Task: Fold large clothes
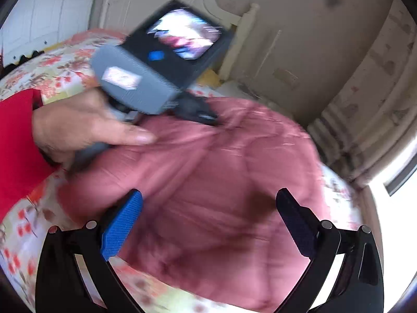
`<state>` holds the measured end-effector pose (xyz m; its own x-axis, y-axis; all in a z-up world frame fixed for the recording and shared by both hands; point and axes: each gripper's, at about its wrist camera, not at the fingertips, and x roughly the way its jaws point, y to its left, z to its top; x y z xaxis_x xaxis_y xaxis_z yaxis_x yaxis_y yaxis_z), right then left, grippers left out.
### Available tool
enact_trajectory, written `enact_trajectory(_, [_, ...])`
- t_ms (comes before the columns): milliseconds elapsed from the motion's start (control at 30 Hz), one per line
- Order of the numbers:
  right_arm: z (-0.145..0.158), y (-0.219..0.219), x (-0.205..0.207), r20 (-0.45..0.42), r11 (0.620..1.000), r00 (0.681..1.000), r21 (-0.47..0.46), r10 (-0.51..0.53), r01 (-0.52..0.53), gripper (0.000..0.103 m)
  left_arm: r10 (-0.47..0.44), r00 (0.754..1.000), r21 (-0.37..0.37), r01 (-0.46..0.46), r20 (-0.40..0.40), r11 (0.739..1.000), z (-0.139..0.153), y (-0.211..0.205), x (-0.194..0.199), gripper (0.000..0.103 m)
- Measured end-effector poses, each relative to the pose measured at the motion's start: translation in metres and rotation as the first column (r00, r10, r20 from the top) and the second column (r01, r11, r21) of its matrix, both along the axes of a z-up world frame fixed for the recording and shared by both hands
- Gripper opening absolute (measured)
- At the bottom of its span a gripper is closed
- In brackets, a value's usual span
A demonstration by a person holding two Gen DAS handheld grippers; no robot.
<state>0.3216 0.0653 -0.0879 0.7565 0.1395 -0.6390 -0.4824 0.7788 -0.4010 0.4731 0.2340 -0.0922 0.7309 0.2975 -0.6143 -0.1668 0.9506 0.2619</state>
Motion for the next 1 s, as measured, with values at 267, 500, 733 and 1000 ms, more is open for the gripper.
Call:
enact_trajectory(267, [0.043, -0.042, -0.014, 0.029, 0.997, 0.997, 0.03, -0.076, 0.075, 0.099, -0.007, 1.0, 0.019, 0.007, 0.023, 1.0, 0.009, -0.003, -0.005, 0.101])
enact_trajectory(500, [0.005, -0.042, 0.011, -0.048, 0.993, 0.994, -0.065, -0.101, 0.098, 0.099, 0.01, 0.999, 0.048, -0.012, 0.033, 0.999, 0.03, -0.004, -0.018, 0.101])
enact_trajectory(733, [0.007, -0.046, 0.009, -0.064, 0.993, 0.991, -0.014, -0.116, 0.116, 0.099, 0.055, 0.992, 0.009, -0.057, 0.115, 0.998, 0.093, 0.009, -0.107, 0.101])
enact_trajectory(1000, [0.017, -0.057, 0.011, -0.089, 0.989, 0.987, 0.059, -0.132, 0.137, 0.099, -0.022, 0.997, 0.012, 0.021, 0.073, 1.0, 0.066, -0.033, -0.157, 0.101])
